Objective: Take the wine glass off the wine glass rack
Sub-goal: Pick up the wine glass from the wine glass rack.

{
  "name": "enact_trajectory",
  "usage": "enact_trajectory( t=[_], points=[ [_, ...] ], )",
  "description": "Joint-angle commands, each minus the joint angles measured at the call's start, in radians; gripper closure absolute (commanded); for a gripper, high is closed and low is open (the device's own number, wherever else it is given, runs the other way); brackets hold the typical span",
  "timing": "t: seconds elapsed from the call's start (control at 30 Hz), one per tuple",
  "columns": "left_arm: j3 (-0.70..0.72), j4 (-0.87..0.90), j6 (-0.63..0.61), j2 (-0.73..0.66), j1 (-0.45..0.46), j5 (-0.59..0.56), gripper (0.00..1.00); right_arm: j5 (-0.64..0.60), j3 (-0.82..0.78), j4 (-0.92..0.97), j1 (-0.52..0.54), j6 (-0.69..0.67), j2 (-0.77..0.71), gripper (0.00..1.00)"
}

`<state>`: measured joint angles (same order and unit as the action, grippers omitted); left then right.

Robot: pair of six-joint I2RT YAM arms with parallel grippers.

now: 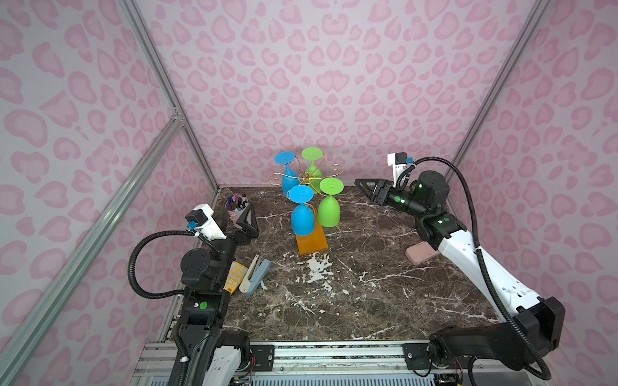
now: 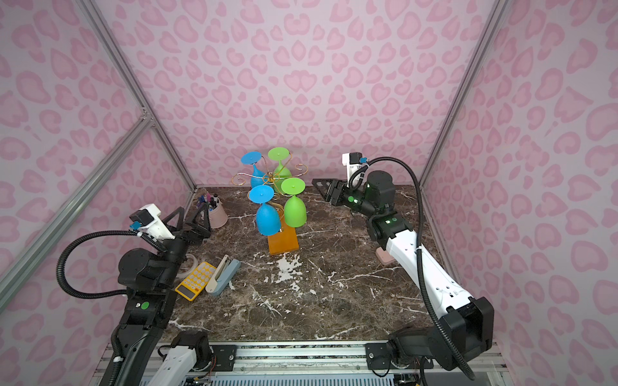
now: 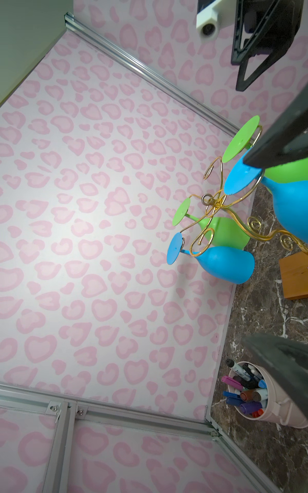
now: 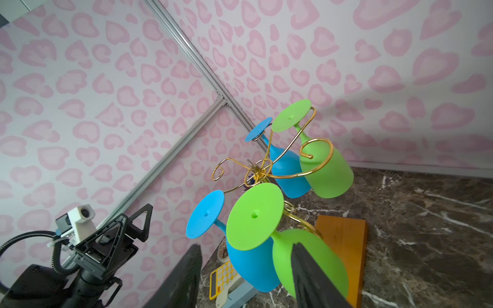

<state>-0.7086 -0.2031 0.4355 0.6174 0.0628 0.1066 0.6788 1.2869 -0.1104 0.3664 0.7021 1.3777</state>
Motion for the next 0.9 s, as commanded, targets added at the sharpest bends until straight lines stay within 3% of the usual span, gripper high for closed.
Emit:
enact_trajectory(
  t=[0.0,0.27,0.47,0.63,0.87],
  points=[
    [-0.012,-0.005,-0.018,-0.002,-0.001,0.029,0.03,0.079,0.026,0.028,-0.005,0.123,0.034,0.47],
    [-0.019,0.007,-0.048,-0.014,0.000,0.059,0.03,0.128,0.039,-0.016,-0.006,0.237,0.125,0.56],
    [-0.010,0.041,-0.073,-0.031,-0.002,0.066,0.03,0.156,0.052,-0.072,0.002,0.298,0.177,0.57],
    [-0.006,0.045,-0.081,-0.030,-0.001,0.080,0.03,0.191,0.045,-0.239,0.003,0.434,0.228,0.59],
    [-0.011,0.050,-0.092,-0.022,-0.001,0.100,0.03,0.212,0.060,-0.290,0.006,0.482,0.268,0.65]
  ],
)
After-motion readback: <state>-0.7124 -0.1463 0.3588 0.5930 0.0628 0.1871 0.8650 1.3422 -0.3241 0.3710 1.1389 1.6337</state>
